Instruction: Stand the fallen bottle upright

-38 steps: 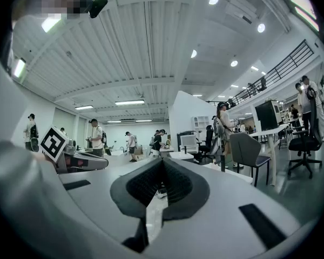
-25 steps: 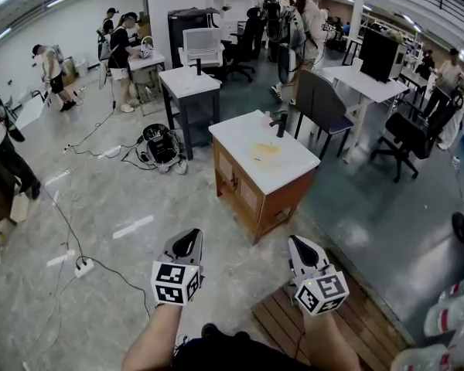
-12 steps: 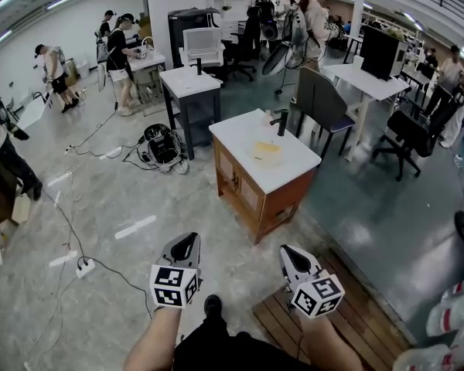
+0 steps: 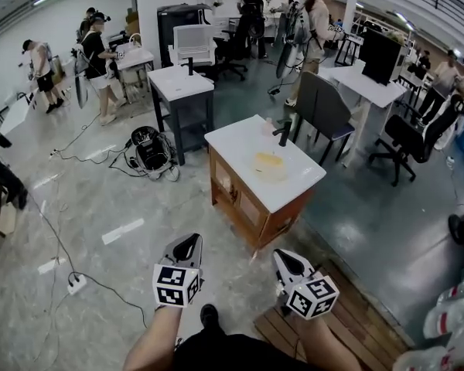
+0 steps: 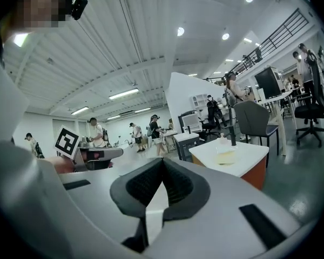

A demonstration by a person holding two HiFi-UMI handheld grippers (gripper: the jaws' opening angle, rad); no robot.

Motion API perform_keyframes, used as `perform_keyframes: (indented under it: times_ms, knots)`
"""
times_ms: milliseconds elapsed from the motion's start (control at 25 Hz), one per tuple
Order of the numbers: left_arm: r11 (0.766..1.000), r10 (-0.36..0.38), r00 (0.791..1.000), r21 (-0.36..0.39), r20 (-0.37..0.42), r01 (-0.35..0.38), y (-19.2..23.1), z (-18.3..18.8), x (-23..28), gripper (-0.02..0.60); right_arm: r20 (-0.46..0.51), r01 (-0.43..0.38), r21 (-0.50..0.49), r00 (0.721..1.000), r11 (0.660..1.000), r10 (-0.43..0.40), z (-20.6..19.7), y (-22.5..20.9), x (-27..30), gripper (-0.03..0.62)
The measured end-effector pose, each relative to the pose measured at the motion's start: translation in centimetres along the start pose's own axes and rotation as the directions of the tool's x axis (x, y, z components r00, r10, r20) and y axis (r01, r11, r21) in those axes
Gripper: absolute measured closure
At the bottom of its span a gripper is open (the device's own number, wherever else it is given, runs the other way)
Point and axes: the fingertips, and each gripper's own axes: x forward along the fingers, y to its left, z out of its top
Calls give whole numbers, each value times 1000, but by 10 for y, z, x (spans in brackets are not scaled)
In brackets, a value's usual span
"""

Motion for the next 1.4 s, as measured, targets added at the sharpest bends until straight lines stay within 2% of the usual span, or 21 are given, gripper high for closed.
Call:
perform_keyframes:
  times_ms: [200,400,600,760,1080,1400]
  knots:
    - [999,-48,999,-12,-7,48,53,11,50,558,-10,70,20,998,997,-70,13,-10,70,580]
    - [997,-81,997,-10,-12,81,92,21,79,558,-23,92,32,996,995,-91,20,-7,118,580]
    - [995,-94,995,-23,-25,93,112,20,99,558,-46,96,55,995,994,-94,17,-8,146,580]
    - [995,-100,995,-23,-29,99,117,22,120,558,-53,111,69,993,991,-108,16,-26,157,580]
    - [991,-133,989,8,-66,134,102,35,196,558,-41,143,123,989,982,-139,25,-102,185,580]
    - [990,-124,986,49,-113,130,69,60,339,558,-35,125,135,992,983,-121,59,-233,235,580]
